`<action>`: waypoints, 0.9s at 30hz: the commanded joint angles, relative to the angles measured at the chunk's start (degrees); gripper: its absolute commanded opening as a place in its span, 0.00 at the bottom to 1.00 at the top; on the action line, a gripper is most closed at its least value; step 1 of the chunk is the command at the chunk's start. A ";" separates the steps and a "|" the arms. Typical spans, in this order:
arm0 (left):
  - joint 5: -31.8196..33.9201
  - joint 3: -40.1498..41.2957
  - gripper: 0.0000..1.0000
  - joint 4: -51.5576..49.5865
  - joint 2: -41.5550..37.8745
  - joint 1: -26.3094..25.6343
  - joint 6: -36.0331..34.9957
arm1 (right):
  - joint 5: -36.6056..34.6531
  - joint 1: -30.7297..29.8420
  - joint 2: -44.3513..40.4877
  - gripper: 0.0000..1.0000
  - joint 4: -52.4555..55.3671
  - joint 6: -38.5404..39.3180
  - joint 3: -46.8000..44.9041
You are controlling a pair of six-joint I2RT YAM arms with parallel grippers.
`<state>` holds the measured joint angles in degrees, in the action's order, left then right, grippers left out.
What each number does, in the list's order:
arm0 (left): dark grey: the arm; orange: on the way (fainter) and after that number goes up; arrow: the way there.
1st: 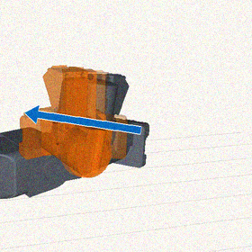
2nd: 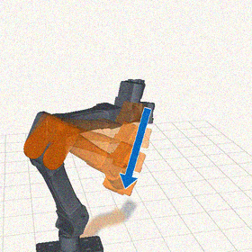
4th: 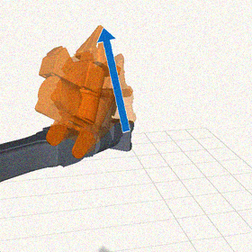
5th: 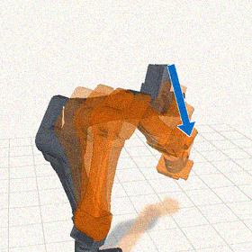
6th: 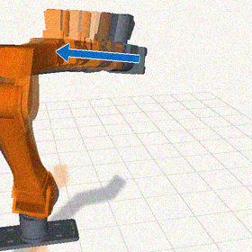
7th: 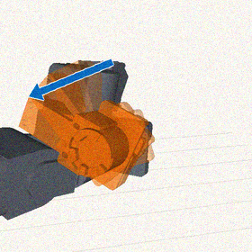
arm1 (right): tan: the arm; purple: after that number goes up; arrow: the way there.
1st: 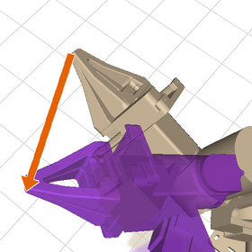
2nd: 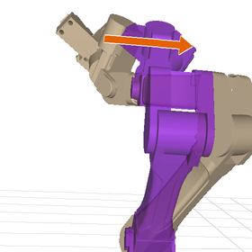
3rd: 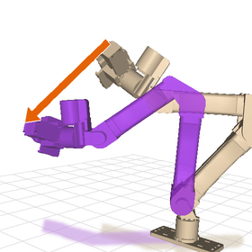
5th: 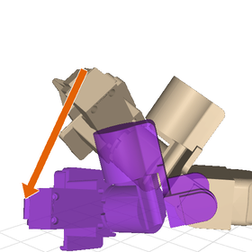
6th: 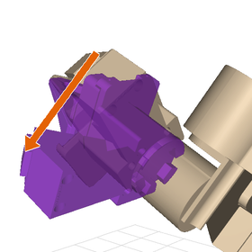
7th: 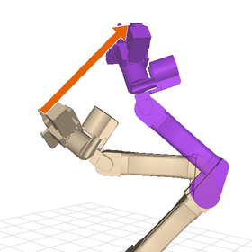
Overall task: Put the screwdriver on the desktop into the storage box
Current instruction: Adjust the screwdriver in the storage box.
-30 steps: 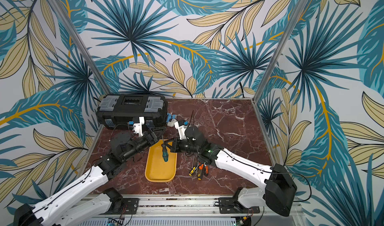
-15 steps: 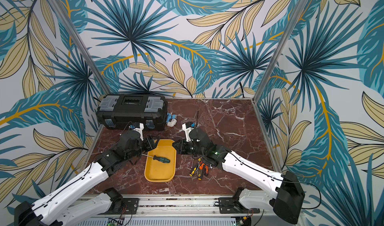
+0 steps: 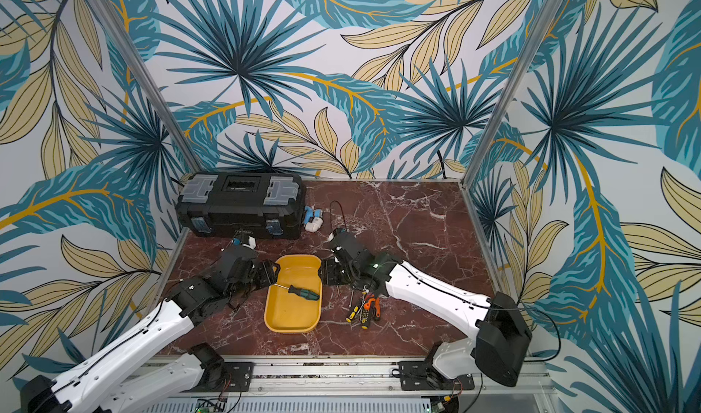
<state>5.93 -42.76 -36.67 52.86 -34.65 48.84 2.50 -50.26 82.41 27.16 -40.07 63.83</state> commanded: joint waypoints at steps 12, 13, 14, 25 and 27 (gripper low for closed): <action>-4.14 -3.78 0.69 -0.42 20.85 -2.92 2.51 | -4.05 -1.77 -0.80 0.31 4.75 1.21 1.80; -3.96 -3.91 0.70 -0.06 21.26 -2.94 2.76 | -4.17 -1.79 -1.21 0.33 4.79 1.03 1.44; -3.93 -3.80 0.71 0.58 21.45 -2.98 2.84 | -4.26 -1.77 -1.57 0.34 4.79 0.82 1.11; -0.22 -15.74 0.76 5.78 30.71 -4.59 -7.11 | -8.03 1.62 -1.93 0.43 6.31 -3.07 -0.82; 2.13 -18.47 0.75 3.54 31.73 -6.09 -9.00 | -8.48 3.75 -1.35 0.43 7.06 -4.64 -0.89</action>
<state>4.56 -56.18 -32.38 83.94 -38.98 44.38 -3.44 -48.80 80.53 31.73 -41.85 64.14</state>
